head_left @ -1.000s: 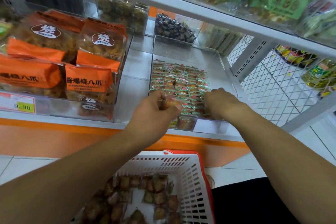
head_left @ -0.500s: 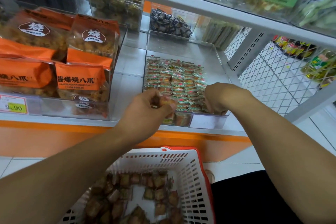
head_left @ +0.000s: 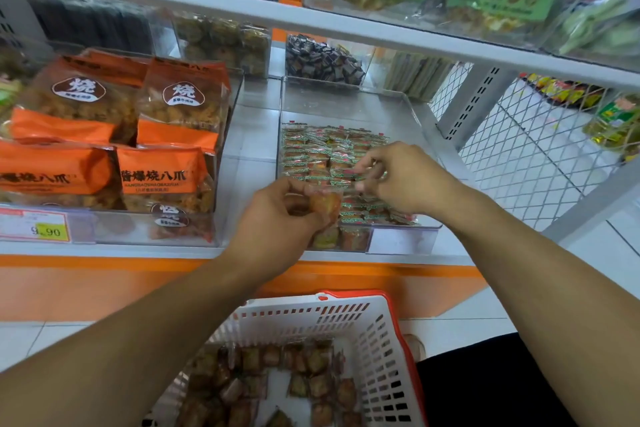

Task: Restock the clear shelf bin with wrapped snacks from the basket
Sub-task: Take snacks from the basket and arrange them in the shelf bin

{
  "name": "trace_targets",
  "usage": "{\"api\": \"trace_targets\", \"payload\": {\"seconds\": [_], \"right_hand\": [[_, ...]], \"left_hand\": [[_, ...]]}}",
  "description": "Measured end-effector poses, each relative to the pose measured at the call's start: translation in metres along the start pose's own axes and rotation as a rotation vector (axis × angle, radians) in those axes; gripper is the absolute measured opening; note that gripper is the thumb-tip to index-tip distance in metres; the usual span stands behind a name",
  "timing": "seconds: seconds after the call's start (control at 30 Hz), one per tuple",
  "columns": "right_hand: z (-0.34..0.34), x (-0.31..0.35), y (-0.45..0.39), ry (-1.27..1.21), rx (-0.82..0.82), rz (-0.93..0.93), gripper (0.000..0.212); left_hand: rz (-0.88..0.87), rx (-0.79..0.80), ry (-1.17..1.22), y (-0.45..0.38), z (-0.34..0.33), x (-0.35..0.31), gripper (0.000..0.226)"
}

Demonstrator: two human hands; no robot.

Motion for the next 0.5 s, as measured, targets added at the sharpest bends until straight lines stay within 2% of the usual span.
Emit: {"api": "trace_targets", "payload": {"seconds": [0.07,0.17,0.3,0.4,0.5], "right_hand": [[-0.010,0.017,0.006,-0.411,-0.009,0.077,0.024],[-0.017,0.030,0.012,-0.764,0.017,0.156,0.023],[-0.017,0.025,0.005,-0.816,-0.005,0.198,0.032],[-0.027,0.025,-0.005,-0.831,0.036,0.221,0.026],[-0.030,0.016,-0.027,-0.988,-0.041,0.159,0.023]], "left_hand": [[-0.038,-0.031,-0.011,0.000,0.002,-0.002,0.013],[-0.072,-0.049,0.067,-0.001,0.004,-0.006,0.013],[-0.036,-0.009,0.127,-0.006,0.005,-0.009,0.017],[-0.009,0.033,0.091,-0.007,0.006,-0.010,0.018],[0.000,0.049,0.098,-0.011,0.011,-0.016,0.035]]}}
Point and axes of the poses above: each hand's wrist, its own y-axis away from the middle knuckle, its own z-axis out of the back of the hand, x = y × z, the point moved 4 cm from there along -y, towards the middle knuckle, and after that the axes turned 15 degrees about z, right-handed, at the moved point
